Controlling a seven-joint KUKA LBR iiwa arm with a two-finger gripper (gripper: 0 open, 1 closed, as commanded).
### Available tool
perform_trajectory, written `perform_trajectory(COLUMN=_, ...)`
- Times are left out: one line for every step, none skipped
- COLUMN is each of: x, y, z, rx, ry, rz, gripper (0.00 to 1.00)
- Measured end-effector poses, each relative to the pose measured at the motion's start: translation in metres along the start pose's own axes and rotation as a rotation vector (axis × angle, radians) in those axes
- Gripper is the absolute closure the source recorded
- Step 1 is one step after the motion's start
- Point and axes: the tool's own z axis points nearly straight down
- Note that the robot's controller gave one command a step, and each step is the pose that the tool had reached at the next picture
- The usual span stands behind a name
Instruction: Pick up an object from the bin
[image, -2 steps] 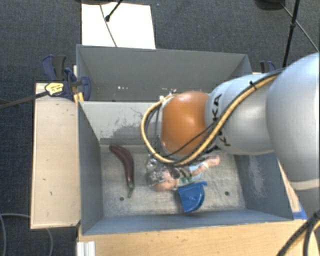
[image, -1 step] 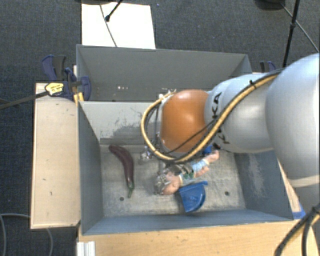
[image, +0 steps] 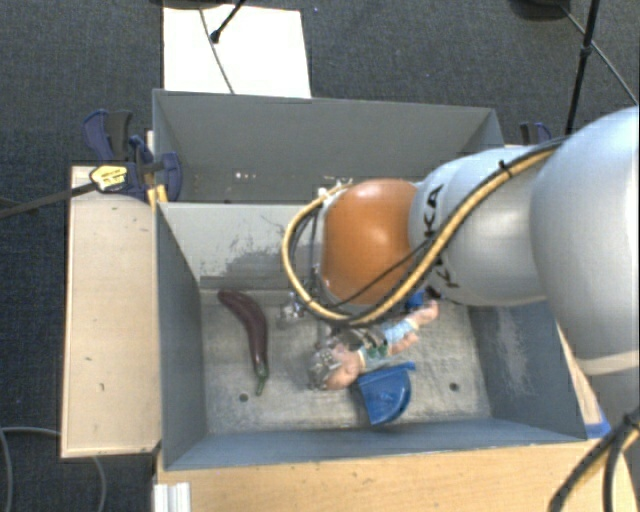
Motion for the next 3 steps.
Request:
perform_trajectory(x=0.026, y=0.000, z=0.008, rx=0.000, ry=0.000, rz=-0.109, gripper=0.00)
perform_trajectory(x=0.043, y=-0.002, z=0.014, rx=-0.001, ry=0.010, rz=-0.134, gripper=0.00)
perform_trajectory(x=0.053, y=-0.009, z=0.015, rx=0.000, ry=0.007, rz=0.131, gripper=0.00)
